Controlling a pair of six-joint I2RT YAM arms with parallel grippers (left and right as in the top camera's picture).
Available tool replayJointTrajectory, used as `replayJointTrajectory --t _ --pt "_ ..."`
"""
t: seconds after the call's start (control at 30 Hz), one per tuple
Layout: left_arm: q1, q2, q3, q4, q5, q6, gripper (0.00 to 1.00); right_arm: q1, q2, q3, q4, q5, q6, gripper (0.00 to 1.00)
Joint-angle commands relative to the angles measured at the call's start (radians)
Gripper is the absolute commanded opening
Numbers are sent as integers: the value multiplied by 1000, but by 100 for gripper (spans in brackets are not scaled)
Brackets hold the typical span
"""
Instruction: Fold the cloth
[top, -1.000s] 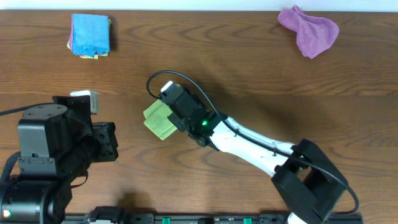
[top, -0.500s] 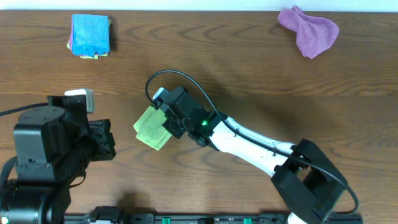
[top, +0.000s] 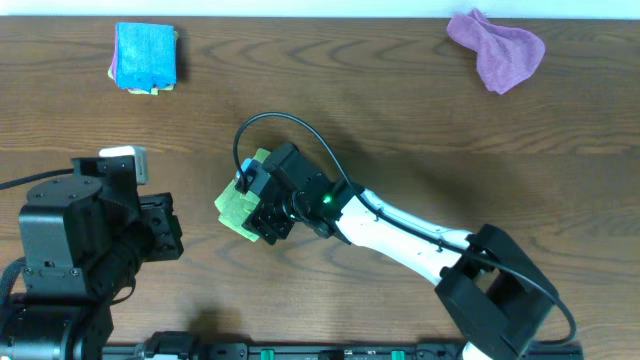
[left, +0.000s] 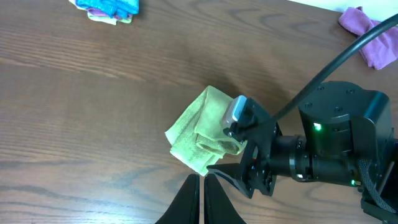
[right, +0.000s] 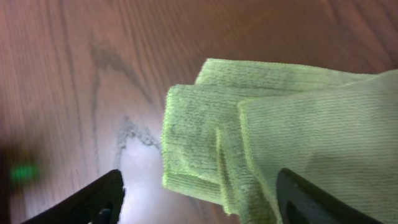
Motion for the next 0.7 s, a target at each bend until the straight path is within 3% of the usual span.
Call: replayJointTrajectory --t 0.0,0.27,0.3,0.37,0.43,0.47,0.67 --pt "6 0 3 -7 -21 15 6 -9 17 11 10 64 43 85" --pt "6 0 2 -47 -63 52 6 -34 5 29 20 332 40 84" --pt "6 0 2 -48 -63 52 6 -35 10 29 21 334 28 80" --pt "6 0 -5 -48 -63 52 6 -47 29 29 30 335 26 66" --pt "6 0 -20 -47 -63 51 6 -68 48 29 42 333 73 6" --pt "6 0 -28 -47 -62 51 6 -74 51 29 49 325 97 1" --pt "6 0 -61 -47 -35 51 6 -94 127 29 137 211 115 1"
